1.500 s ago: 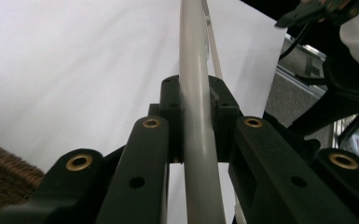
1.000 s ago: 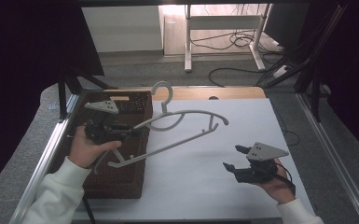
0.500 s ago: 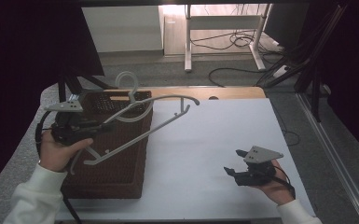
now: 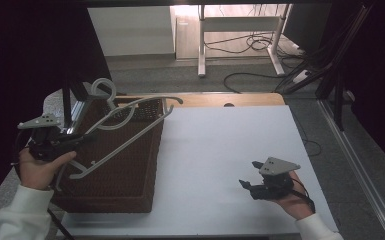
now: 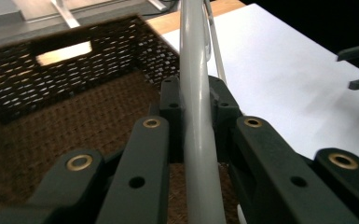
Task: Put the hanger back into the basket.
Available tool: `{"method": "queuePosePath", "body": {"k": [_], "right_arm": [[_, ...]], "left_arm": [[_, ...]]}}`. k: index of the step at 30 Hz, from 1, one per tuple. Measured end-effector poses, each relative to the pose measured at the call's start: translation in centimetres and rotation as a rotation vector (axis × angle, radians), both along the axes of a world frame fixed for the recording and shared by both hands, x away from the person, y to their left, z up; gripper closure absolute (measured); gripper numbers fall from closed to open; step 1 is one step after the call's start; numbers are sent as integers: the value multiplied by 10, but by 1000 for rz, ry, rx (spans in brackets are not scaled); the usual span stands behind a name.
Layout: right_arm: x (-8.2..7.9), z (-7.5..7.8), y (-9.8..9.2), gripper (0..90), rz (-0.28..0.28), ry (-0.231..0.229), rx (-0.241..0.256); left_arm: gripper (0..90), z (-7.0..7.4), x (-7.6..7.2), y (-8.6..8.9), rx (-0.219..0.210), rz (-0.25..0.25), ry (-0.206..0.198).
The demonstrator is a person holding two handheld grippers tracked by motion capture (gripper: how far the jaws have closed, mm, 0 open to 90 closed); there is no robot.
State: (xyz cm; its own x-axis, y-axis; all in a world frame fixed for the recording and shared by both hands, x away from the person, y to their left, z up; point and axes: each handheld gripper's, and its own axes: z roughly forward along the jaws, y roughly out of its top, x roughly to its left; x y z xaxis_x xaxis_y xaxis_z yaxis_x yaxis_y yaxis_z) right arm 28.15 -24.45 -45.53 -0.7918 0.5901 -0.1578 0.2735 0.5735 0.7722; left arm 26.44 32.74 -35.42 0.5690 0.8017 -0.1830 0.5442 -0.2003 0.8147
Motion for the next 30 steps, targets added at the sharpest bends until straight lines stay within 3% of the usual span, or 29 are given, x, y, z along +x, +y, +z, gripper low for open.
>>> {"method": "queuePosePath", "body": {"k": [12,23,30], "right_arm": [[1,-4,2,265,-2,-3,-34],[0,-2,2,265,-3,-11,-40],[1,-1,1,264,-6,-15,-38]], "left_arm": [[803,-17,-1,29,-27,96,-4],[802,-24,6,40,-44,143,-4],[802,-28,11,40,-21,166,-1]]}}
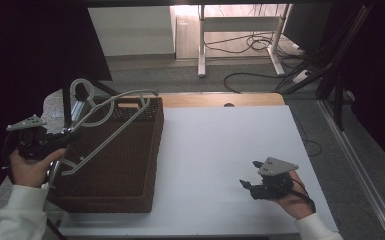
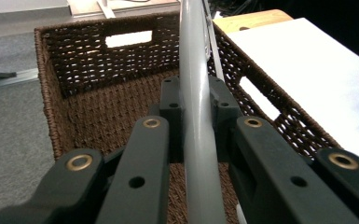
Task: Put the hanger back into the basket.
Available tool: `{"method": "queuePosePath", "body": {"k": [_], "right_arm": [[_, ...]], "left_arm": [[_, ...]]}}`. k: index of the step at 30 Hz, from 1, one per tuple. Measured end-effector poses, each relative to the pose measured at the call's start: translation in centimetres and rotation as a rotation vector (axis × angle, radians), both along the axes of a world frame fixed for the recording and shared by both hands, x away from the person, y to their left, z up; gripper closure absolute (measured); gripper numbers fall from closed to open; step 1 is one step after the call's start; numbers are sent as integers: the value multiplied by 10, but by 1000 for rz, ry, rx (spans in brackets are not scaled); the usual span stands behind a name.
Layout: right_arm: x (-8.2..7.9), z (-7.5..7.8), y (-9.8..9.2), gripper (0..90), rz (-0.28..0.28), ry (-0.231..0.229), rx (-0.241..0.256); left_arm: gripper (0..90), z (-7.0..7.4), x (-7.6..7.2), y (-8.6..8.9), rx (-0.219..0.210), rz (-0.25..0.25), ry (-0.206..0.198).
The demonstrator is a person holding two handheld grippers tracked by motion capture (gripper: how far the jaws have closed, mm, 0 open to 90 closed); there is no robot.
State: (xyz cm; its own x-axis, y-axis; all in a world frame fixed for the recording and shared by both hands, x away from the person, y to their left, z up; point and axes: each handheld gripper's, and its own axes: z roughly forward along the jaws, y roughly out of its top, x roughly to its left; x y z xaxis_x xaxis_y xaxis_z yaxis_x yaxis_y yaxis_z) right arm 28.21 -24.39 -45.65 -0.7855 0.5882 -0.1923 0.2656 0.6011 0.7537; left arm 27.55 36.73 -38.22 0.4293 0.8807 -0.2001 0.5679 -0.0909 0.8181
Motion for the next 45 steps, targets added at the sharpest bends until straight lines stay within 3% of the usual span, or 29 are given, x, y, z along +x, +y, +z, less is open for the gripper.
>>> {"method": "queuePosePath", "body": {"k": [10,12,13,16,17,19,21,30,45], "right_arm": [[1,-1,-1,262,5,-1,-10],[1,-1,0,262,9,3,-12],[0,-1,0,262,9,5,-13],[0,-1,0,262,11,8,-14],[1,-2,0,261,12,10,-18],[1,-2,0,260,13,12,-20],[1,-2,0,259,14,13,-21],[2,-1,-1,257,13,12,-19],[2,1,-3,252,0,11,-13]], "left_arm": [[800,-18,10,4,4,2,-2],[779,-24,12,7,-22,-26,3],[731,-27,14,8,-27,-42,12],[702,-33,14,10,-34,-63,22],[599,-35,15,10,-36,-86,47],[482,-38,16,7,5,-93,71],[391,-41,18,6,15,-105,96],[364,-43,19,3,27,-77,105],[325,-34,8,-23,7,-124,64]]}}
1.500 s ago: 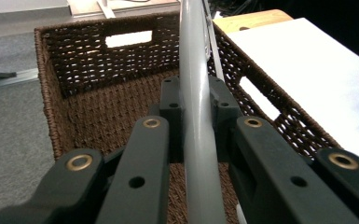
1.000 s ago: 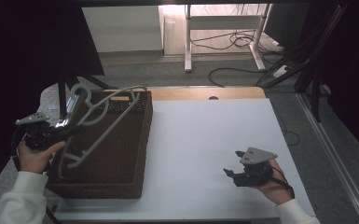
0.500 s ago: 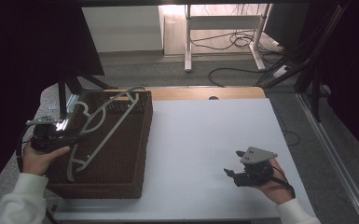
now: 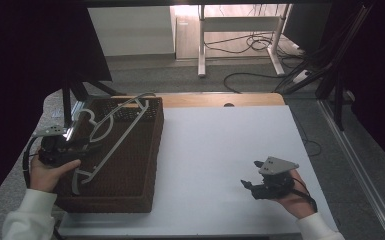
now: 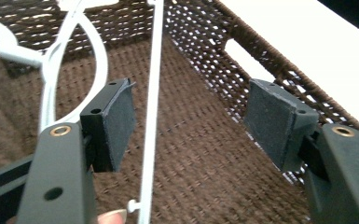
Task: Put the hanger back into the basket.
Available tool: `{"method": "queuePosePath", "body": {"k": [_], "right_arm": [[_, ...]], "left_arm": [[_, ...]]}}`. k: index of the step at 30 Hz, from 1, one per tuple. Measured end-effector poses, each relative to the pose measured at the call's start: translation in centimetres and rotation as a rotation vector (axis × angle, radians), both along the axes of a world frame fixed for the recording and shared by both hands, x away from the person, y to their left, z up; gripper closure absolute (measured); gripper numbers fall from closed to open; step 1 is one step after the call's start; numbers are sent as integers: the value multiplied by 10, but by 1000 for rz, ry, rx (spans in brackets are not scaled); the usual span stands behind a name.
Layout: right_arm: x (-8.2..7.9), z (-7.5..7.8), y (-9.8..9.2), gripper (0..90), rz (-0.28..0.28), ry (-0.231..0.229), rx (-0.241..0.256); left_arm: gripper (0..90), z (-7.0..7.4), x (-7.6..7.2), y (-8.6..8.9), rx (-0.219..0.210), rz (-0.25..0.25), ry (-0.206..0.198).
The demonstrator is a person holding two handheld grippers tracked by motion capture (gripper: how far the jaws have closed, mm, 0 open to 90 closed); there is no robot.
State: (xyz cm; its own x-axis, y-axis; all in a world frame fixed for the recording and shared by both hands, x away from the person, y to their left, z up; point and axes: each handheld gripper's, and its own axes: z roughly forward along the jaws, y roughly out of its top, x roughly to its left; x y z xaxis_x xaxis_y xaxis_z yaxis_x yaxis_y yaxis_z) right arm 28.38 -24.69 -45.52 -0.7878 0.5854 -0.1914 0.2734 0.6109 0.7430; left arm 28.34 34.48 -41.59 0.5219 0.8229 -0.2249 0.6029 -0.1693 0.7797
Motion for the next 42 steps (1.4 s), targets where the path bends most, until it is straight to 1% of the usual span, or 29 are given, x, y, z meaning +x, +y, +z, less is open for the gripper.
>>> {"method": "queuePosePath", "body": {"k": [5,8,9,10,12,15,17,18,19,22,23,24,25,26,28,31,34,36,42], "right_arm": [[0,2,-2,252,-4,-6,3],[0,2,-3,252,-5,-7,5],[0,3,-3,251,-6,-9,9],[0,3,-3,251,-6,-9,9],[0,3,-3,251,-6,-8,11],[0,3,-3,251,-6,-8,12],[0,4,-3,251,-12,-7,16],[0,4,-3,251,-12,-6,17],[0,4,-3,251,-12,-6,17],[0,5,-3,251,-10,-10,17],[0,5,-4,250,-12,-10,16],[0,5,-4,250,-15,-9,18],[0,5,-4,249,-15,-10,18],[0,5,-4,249,-15,-10,18],[1,5,-5,247,-15,-10,13],[1,4,-5,247,-18,-6,15],[1,4,-6,247,-14,-6,12],[0,4,-6,246,-14,-7,10],[0,4,-5,245,-12,-10,11]], "left_arm": [[322,4,-4,-14,1,-24,-12],[320,7,-7,-19,-6,-32,-24],[318,8,-9,-23,-9,-38,-28],[316,8,-9,-23,-9,-38,-28],[314,9,-12,-29,-14,-45,-28],[307,11,-16,-39,-14,-60,-30],[300,11,-19,-48,-25,-67,-31],[297,11,-23,-58,-30,-78,-28],[294,11,-23,-58,-30,-78,-28],[288,9,-28,-74,-38,-92,-23],[285,8,-32,-84,-46,-108,-19],[283,8,-32,-84,-46,-108,-19],[281,6,-35,-95,-55,-122,-19],[280,6,-35,-95,-55,-122,-19],[276,5,-39,-105,-59,-139,-15],[274,2,-43,-120,-51,-169,-13],[273,0,-47,-128,-50,-183,-11],[273,-2,-50,-133,-46,-181,-11],[273,-10,-54,-138,-45,-175,-4]]}}
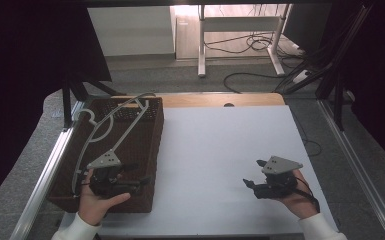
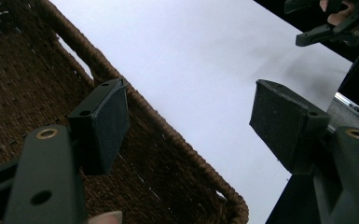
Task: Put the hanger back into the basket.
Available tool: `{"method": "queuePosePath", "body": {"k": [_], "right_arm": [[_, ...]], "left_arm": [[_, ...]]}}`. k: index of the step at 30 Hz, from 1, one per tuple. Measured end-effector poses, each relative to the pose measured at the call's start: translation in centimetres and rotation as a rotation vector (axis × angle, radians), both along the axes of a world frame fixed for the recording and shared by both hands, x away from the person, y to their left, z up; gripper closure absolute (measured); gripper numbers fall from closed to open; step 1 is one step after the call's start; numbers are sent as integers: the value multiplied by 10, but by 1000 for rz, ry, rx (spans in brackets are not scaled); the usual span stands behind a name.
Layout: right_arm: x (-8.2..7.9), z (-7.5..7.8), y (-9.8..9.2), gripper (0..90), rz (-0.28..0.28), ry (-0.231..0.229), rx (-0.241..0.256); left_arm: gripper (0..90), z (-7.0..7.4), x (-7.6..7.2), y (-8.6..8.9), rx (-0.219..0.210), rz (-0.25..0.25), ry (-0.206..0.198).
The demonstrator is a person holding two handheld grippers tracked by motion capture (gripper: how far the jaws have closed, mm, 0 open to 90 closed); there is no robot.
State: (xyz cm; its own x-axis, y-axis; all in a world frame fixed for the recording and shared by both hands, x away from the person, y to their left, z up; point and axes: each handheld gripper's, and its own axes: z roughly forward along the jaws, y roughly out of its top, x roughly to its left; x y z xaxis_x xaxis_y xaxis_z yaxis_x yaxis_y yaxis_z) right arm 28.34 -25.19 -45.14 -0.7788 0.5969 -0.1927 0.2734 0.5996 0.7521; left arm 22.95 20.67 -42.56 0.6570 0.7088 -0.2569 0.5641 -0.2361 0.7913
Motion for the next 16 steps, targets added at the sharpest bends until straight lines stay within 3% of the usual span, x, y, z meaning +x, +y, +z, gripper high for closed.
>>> {"method": "queuePosePath", "body": {"k": [16], "right_arm": [[1,0,-3,230,-26,1,19]], "left_arm": [[271,-6,-2,-2,-3,12,-12]]}}
